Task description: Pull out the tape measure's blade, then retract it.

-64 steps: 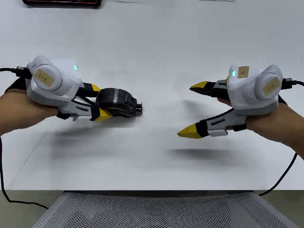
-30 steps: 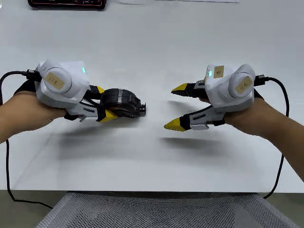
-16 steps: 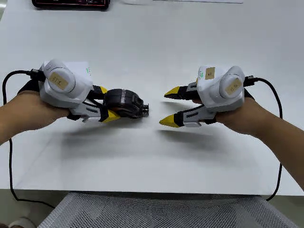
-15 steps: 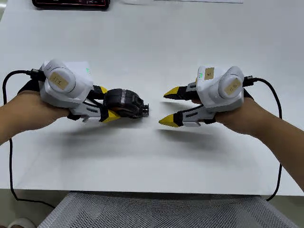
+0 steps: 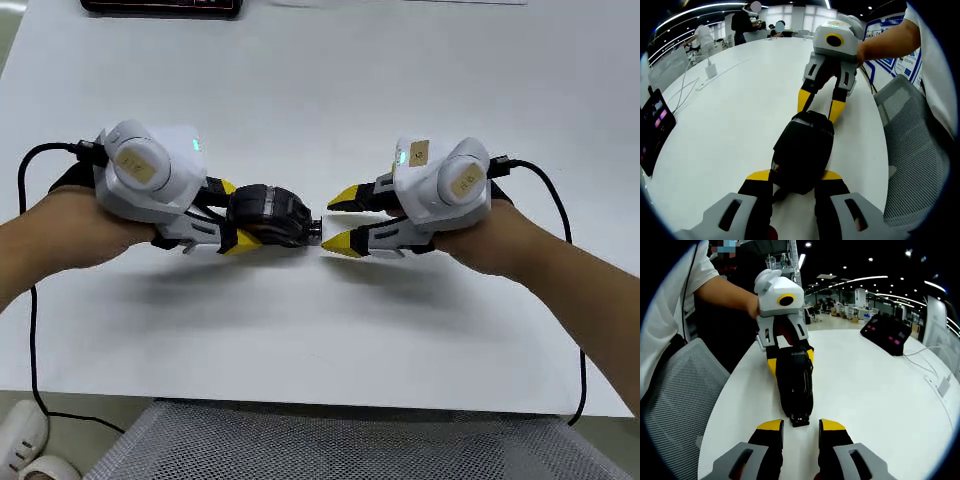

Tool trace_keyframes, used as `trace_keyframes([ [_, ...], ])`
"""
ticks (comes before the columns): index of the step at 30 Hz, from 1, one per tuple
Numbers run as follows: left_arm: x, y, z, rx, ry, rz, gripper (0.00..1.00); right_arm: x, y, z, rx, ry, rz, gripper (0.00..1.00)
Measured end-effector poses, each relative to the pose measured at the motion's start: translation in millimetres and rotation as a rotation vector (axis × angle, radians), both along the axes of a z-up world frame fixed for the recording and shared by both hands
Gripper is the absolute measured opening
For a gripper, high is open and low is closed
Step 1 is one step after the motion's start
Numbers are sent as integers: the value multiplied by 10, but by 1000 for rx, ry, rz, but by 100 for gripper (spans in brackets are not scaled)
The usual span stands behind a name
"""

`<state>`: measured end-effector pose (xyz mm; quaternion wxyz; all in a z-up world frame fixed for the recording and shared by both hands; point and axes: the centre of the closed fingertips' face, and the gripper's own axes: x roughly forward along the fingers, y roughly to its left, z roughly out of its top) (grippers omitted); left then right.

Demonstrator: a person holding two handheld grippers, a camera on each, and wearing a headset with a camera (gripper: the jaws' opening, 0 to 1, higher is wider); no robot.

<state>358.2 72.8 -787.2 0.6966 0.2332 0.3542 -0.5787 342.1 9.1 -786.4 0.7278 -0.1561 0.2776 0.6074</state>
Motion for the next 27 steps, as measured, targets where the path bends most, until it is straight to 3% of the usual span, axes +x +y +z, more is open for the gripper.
trace_keyframes([
  [19, 21, -1, -1, -2, 4, 6, 27, 5, 108, -113, 0, -2, 23, 13],
  [27, 37, -4, -7, -5, 3, 5, 27, 21, 114, -139, 0, -31, 39, 12],
])
